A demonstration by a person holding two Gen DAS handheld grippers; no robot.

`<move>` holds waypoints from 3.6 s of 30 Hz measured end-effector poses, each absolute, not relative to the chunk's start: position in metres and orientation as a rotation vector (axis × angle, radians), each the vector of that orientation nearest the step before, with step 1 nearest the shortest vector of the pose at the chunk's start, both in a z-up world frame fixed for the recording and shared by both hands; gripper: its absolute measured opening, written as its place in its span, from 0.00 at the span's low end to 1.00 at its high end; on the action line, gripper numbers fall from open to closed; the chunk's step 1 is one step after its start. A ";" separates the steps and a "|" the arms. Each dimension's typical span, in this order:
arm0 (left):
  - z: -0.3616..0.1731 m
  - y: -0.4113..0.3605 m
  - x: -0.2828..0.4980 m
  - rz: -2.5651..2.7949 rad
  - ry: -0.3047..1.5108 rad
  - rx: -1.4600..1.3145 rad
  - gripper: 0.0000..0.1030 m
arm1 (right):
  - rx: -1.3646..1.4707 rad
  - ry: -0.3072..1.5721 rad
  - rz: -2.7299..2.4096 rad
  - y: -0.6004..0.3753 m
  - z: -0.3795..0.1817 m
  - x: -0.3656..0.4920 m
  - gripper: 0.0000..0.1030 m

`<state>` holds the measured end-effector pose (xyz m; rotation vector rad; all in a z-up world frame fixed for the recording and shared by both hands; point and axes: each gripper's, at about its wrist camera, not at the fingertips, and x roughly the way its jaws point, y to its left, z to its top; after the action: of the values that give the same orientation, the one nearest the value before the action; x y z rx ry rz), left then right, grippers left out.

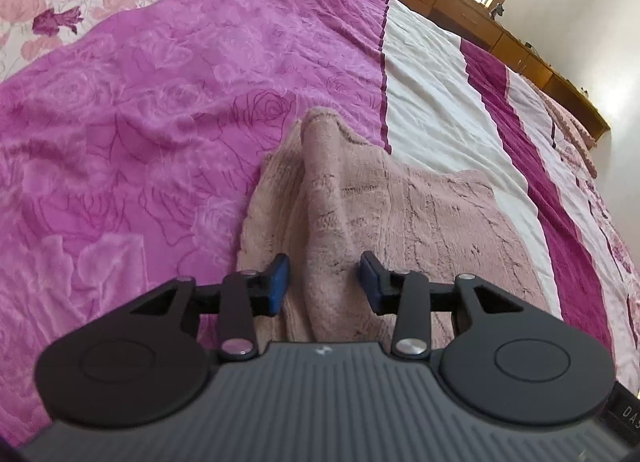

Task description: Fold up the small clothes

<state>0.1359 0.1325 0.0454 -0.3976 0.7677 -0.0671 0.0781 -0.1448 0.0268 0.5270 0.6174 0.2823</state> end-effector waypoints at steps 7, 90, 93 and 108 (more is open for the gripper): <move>0.048 0.135 0.131 -0.043 0.764 -0.417 0.43 | 0.527 0.602 0.274 -0.149 0.032 0.078 0.62; 0.057 0.071 0.032 -0.450 0.951 -0.674 0.36 | 0.656 0.795 0.398 -0.257 0.107 0.028 0.49; 0.048 0.054 0.029 -0.426 0.977 -0.585 0.36 | 0.666 0.836 0.335 -0.275 0.086 0.012 0.50; 0.045 0.036 0.012 -0.309 0.952 -0.350 0.49 | 0.532 0.827 0.235 -0.279 0.041 -0.017 0.69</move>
<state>0.0117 0.0359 0.0448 -0.3496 0.9522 -0.3093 -0.0169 -0.2787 0.0410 0.5320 0.8269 0.2351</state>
